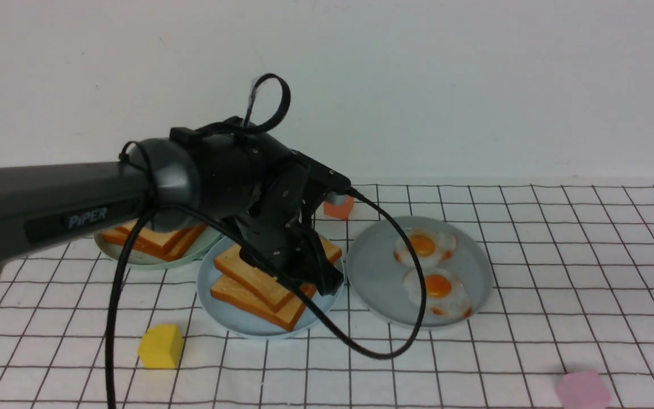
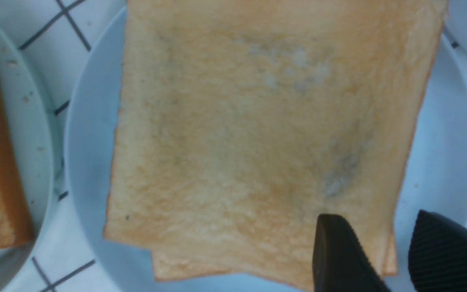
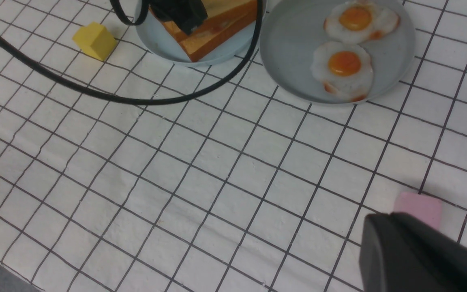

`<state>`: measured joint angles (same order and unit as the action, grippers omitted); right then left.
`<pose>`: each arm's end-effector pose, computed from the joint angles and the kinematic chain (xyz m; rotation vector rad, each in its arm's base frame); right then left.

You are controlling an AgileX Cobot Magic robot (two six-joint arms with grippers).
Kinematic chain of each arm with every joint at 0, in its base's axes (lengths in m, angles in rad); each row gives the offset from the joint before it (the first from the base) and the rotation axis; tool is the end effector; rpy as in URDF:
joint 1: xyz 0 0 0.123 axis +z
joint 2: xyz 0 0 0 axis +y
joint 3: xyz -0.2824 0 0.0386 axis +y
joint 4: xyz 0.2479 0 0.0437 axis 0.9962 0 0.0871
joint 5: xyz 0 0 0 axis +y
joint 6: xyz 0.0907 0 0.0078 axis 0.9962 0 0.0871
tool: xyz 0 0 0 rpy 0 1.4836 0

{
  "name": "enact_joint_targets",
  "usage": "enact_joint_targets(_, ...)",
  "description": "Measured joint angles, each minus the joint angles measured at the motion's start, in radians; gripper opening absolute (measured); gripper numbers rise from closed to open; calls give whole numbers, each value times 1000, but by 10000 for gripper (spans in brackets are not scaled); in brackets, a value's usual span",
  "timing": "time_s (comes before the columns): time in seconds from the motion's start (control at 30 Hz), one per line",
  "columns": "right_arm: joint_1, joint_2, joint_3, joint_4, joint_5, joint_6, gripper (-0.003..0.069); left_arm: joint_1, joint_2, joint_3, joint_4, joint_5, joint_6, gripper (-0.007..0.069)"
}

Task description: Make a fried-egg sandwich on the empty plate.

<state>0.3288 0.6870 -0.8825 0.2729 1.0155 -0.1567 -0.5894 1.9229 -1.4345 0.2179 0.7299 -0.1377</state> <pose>0.0951 0.0545 0.3647 -0.5073 2.2440 0.4293 0.3500 -0.2182 0.2159 0.7657 2.5568 0.0153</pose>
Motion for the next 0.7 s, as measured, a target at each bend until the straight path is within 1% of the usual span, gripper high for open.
enact_joint_targets(0.03,0,0,0,0,0,0,25,0,-8,0,-5,1,0,265)
enact_joint_targets(0.13,0,0,0,0,0,0,25,0,-111,0,-61,12,-1,211)
enact_joint_targets(0.23,0,0,0,-1,2,0,29,0,-277,3,-140,31,3,118)
enact_joint_targets(0.27,0,0,0,-3,5,0,29,0,-345,14,-174,27,11,76)
enact_joint_targets(0.33,0,-2,0,-10,14,1,31,0,-496,58,-243,4,49,-3)
enact_joint_targets(0.4,0,-11,0,-25,25,6,31,0,-656,137,-308,-49,107,-13)
enact_joint_targets(0.43,0,-13,0,-28,26,12,31,0,-672,157,-320,-61,119,-13)
enact_joint_targets(0.53,0,-55,0,-77,29,73,31,0,-978,380,-401,-173,192,-13)
enact_joint_targets(0.7,0,-130,0,-152,39,202,32,0,-1307,724,-473,-347,214,-13)
